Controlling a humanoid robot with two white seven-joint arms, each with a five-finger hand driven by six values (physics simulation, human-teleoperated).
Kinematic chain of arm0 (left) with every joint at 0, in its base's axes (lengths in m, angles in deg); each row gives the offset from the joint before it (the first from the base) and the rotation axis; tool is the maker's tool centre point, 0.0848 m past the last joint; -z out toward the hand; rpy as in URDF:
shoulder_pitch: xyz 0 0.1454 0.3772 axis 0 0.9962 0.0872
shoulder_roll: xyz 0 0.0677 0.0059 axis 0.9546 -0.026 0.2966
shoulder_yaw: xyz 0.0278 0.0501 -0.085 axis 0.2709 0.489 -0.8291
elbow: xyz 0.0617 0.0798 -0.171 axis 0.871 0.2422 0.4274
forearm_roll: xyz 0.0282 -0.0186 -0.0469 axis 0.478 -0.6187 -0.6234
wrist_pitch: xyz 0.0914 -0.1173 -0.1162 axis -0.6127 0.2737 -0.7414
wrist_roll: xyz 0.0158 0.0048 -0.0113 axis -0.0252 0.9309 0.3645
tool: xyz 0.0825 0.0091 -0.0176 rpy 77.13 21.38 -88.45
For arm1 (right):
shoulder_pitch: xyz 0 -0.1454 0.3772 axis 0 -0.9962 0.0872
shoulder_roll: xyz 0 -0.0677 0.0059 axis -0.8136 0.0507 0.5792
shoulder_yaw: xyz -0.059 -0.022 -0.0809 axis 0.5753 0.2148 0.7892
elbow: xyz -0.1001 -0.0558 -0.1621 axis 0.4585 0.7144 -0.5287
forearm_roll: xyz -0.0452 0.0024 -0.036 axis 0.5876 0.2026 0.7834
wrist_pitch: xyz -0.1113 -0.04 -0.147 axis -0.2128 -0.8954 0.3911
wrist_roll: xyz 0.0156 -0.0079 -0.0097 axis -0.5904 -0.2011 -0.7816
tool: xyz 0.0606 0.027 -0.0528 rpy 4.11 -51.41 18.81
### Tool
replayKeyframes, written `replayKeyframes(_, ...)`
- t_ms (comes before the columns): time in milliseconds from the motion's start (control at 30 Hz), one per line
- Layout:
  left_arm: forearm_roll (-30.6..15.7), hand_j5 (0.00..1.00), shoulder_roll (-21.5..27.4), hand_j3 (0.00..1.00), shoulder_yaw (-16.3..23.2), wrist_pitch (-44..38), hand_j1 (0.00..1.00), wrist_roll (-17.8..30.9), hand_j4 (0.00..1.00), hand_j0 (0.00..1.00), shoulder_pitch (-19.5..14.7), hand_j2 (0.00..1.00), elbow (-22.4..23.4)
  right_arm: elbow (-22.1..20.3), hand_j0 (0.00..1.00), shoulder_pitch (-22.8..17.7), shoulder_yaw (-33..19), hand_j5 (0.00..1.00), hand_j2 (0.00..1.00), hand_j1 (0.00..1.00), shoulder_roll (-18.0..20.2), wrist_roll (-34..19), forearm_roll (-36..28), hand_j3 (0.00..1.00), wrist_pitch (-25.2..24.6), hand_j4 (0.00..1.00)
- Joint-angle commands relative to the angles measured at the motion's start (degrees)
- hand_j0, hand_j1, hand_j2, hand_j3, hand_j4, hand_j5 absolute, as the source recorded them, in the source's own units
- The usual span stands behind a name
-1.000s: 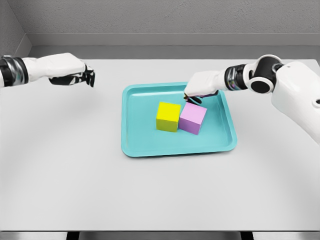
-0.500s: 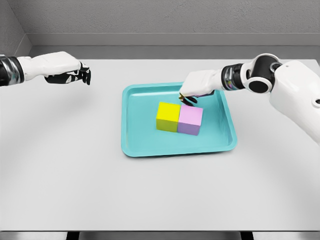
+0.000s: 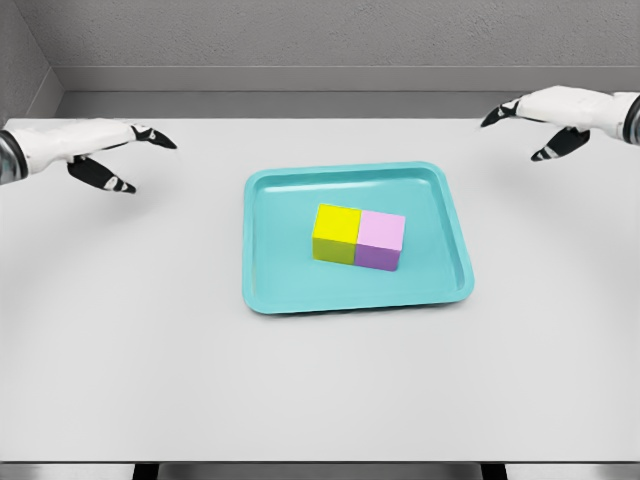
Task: Push two cubes
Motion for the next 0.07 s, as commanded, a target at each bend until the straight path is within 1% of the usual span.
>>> replayKeyframes(0, -1.40, 1.00, -0.11, 1.00, -0.06, -0.16, 1.00, -0.02, 1.00, 1.00, 0.00, 1.00, 1.20, 1.11, 1.00, 0.00, 1.24, 1.00, 1.00, 1.00, 0.23, 0.02, -1.19, 1.00, -0.15, 1.00)
replayKeyframes(33, -1.40, 1.00, -0.11, 1.00, -0.06, -0.16, 1.00, -0.02, 1.00, 1.00, 0.00, 1.00, 1.20, 1.11, 1.00, 0.18, 2.21, 1.00, 1.00, 1.00, 0.15, 0.02, -1.19, 1.00, -0.15, 1.00)
